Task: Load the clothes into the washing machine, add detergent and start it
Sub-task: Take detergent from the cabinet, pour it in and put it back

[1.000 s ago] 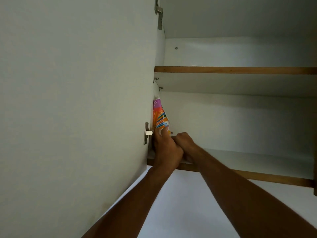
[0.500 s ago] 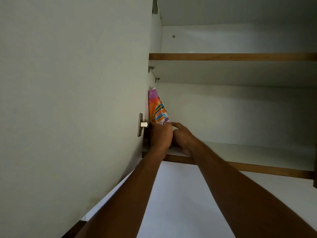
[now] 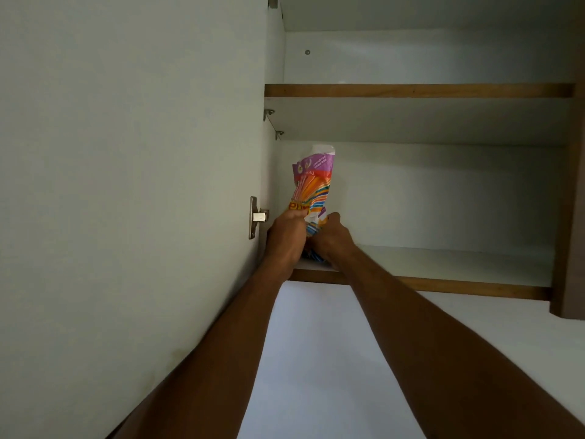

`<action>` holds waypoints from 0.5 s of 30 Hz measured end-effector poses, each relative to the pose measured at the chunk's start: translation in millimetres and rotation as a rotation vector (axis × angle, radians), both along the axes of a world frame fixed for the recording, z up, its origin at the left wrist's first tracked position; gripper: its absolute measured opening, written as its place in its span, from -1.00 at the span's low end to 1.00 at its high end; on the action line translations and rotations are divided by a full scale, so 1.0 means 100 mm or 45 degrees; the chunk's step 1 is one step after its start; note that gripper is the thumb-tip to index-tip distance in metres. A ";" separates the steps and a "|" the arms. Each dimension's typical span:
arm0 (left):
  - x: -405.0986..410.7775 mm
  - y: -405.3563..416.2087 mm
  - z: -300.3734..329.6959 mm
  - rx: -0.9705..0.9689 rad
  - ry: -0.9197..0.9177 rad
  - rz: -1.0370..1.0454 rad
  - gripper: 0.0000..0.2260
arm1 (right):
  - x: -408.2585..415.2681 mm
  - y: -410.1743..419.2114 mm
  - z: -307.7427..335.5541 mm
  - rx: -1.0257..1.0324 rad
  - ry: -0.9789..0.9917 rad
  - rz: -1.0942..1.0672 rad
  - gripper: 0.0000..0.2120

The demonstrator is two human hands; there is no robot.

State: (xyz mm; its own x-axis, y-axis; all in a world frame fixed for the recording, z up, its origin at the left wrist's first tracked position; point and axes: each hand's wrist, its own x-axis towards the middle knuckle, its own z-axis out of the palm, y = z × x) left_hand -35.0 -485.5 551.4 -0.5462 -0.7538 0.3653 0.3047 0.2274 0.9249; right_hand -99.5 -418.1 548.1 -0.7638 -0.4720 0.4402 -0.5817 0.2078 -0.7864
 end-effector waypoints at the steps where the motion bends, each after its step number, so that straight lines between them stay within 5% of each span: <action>1: 0.00 0.01 -0.01 -0.061 0.006 -0.030 -0.90 | 0.02 0.02 0.00 0.000 0.003 -0.022 -0.37; 6: 0.05 0.03 -0.06 -0.092 0.109 0.061 -0.88 | 0.04 0.09 0.02 -0.084 -0.107 -0.031 -0.36; 15: 0.09 0.09 -0.07 -0.136 0.073 0.010 -0.27 | 0.06 0.39 0.02 -0.155 -0.245 0.015 -0.23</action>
State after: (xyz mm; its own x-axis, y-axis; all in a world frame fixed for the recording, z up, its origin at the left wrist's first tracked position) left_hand -25.9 -476.9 544.6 -0.5165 -0.7131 0.4741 0.3543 0.3261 0.8764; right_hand -93.5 -379.6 550.5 -0.8341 -0.4337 0.3409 -0.4201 0.0989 -0.9021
